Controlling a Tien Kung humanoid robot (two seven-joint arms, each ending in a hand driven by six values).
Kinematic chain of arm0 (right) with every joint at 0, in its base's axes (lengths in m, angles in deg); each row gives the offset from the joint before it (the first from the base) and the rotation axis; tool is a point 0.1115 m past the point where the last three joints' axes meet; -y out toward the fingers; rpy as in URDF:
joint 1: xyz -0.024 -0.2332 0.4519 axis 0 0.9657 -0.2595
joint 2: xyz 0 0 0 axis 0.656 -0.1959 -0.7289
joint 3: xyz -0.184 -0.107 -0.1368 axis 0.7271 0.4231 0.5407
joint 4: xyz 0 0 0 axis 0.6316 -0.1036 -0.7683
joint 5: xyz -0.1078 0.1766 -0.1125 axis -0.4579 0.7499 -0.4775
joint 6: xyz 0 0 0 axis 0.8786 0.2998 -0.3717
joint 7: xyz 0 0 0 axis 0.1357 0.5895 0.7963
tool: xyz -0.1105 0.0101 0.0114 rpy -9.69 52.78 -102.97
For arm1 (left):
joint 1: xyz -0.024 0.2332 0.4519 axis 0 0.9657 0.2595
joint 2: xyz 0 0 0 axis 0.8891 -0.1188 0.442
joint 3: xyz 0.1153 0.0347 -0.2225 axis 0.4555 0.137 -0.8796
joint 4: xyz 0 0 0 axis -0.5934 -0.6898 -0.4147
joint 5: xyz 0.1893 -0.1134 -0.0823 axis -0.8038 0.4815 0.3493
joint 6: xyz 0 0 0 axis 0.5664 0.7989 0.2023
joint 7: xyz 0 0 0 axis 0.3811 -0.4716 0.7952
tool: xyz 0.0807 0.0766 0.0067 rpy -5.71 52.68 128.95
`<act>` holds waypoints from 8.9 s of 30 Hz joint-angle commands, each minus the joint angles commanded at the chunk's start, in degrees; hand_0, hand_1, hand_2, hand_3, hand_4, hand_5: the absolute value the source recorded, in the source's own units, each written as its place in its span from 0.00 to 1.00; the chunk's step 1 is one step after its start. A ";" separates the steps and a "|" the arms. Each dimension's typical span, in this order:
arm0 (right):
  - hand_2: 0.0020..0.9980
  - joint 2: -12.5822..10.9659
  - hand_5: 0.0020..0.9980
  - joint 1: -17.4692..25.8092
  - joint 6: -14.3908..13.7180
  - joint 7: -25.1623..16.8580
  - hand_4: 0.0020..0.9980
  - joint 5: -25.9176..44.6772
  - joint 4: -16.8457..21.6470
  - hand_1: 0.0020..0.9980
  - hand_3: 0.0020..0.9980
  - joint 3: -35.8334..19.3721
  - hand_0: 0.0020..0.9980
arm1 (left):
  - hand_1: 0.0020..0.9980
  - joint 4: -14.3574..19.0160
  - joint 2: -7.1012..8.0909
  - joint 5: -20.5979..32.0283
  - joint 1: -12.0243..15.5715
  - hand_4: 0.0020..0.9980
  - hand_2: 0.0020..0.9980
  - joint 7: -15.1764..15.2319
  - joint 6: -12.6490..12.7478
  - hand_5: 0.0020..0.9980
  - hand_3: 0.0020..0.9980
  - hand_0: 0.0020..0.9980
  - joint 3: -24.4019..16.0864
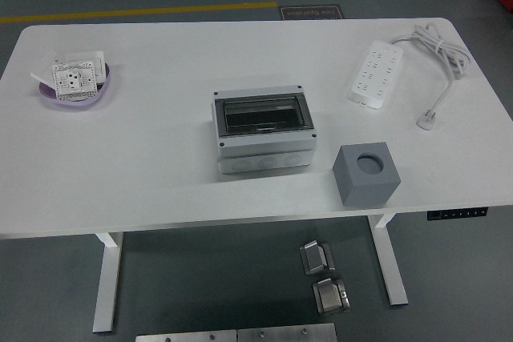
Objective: Pick up the cylinder from the cube,place it in the box,flap close box
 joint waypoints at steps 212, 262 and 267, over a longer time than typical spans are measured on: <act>0.81 3.81 0.44 -2.82 -8.12 -4.55 0.72 -1.69 -7.29 0.82 0.97 17.00 0.92 | 0.66 0.65 -0.13 2.50 1.69 0.61 0.63 5.69 -4.90 0.47 0.66 0.66 -1.17; 0.89 3.32 0.38 -10.16 -4.62 -7.60 0.80 3.22 -17.00 0.92 1.00 47.30 0.89 | 0.66 0.90 -1.14 2.33 1.41 0.61 0.63 5.94 -5.14 0.46 0.66 0.66 -1.04; 0.88 3.29 0.35 -10.21 -5.24 -6.70 0.79 1.72 -17.09 0.92 0.99 47.68 0.88 | 0.66 0.92 -1.11 2.49 1.29 0.61 0.63 6.06 -5.17 0.47 0.66 0.66 -0.91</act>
